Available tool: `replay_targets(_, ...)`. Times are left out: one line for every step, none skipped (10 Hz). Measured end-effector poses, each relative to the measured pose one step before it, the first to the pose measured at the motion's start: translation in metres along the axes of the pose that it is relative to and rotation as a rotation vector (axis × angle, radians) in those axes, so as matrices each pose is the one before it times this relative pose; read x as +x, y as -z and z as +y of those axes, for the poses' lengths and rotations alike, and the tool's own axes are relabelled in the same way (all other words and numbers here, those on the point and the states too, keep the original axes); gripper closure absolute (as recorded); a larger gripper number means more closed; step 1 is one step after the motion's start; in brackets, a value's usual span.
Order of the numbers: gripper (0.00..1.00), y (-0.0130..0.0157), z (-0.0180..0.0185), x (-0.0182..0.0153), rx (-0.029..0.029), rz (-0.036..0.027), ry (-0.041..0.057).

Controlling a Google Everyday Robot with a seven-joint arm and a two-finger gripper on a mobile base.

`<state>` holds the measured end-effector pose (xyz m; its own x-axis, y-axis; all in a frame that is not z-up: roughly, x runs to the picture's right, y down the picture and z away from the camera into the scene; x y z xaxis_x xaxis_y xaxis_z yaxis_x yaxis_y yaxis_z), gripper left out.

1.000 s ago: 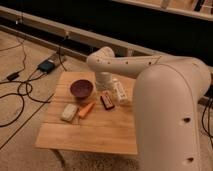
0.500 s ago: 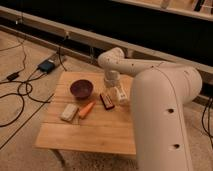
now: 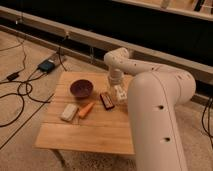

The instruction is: Stand the bottle upright

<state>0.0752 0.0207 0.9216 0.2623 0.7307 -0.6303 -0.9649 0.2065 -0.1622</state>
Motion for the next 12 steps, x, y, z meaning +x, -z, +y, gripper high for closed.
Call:
replay_targets(0.35,-0.00493,-0.00458,-0.00139,-0.00164,0.00723,-0.01443)
replay_targets(0.35,-0.00445,-0.00432,-0.00123,-0.00127,0.00582,-0.01294)
replay_targets(0.35,-0.00309,-0.00463,-0.00248,0.00353,0.00400,-0.01282)
replay_targets(0.35,-0.00143,-0.00300,-0.00277,0.00355,0.00186,-0.00830)
replay_targets(0.35,-0.00066,-0.00234,-0.00255,0.00231,0.00101,-0.00649)
replay_targets(0.35,-0.00164,-0.00187,-0.00189,0.00188,0.00287,-0.00564)
replay_targets(0.35,-0.00293,-0.00051,-0.00075,0.00051,0.00441,-0.00205)
replay_targets(0.35,-0.00222,0.00080,-0.00104,0.00005,0.00183,0.00245)
replay_targets(0.35,-0.00337,0.00273,-0.00167,0.00006,0.00234,0.00591)
replay_targets(0.35,-0.00268,0.00099,-0.00111,0.00013,0.00130,0.00216)
replay_targets(0.35,-0.00135,-0.00032,-0.00035,0.00081,0.00028,0.00022)
replay_targets(0.35,-0.00228,-0.00068,-0.00059,0.00174,-0.00140,0.00058)
